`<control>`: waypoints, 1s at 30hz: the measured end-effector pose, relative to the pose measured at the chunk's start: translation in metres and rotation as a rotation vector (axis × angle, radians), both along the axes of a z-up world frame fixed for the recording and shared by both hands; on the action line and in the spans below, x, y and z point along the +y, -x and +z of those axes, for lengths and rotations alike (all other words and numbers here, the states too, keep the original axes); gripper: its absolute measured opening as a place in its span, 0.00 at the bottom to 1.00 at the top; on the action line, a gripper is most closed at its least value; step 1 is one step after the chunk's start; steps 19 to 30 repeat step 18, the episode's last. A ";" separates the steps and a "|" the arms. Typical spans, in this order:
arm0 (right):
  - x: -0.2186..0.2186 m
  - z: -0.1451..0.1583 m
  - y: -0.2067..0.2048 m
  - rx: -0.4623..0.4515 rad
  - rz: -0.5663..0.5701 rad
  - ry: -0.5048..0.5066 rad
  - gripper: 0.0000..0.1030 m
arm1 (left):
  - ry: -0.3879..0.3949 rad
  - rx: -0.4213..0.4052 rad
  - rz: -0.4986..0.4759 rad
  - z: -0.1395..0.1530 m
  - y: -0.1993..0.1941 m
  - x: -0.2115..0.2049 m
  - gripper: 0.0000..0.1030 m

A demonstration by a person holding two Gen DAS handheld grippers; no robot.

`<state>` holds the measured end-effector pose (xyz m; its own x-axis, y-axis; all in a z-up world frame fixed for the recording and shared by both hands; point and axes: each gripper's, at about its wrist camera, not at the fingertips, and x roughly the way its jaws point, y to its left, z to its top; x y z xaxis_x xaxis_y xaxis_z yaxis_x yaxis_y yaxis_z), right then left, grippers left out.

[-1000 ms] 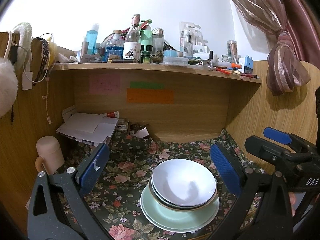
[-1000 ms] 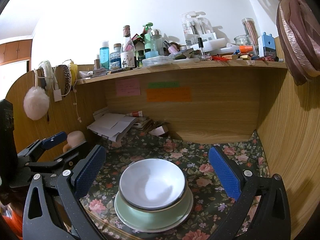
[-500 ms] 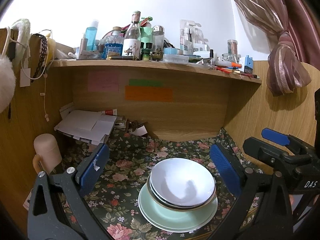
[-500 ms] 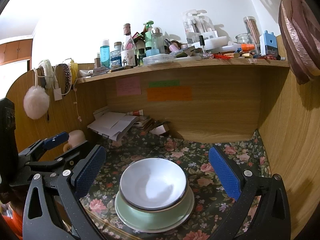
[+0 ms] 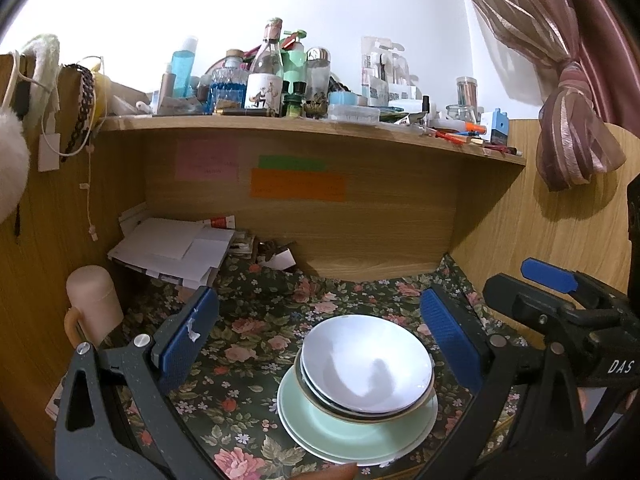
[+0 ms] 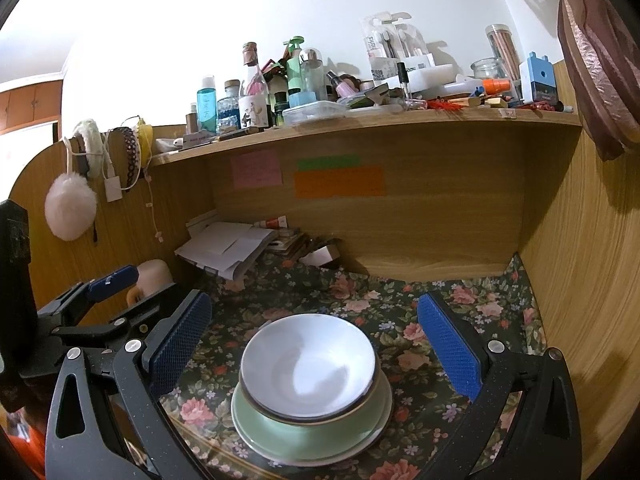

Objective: Organize plates and bowls

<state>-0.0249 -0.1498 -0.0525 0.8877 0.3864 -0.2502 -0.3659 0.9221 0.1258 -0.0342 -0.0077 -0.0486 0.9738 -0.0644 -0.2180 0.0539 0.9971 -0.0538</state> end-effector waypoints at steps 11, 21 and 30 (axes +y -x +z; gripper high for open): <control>-0.001 -0.002 -0.003 0.007 0.002 -0.003 1.00 | 0.013 0.033 -0.001 -0.002 -0.007 0.001 1.00; -0.004 -0.003 -0.006 0.013 0.005 -0.004 1.00 | 0.022 0.046 -0.008 -0.004 -0.011 0.000 1.00; -0.004 -0.003 -0.006 0.013 0.005 -0.004 1.00 | 0.022 0.046 -0.008 -0.004 -0.011 0.000 1.00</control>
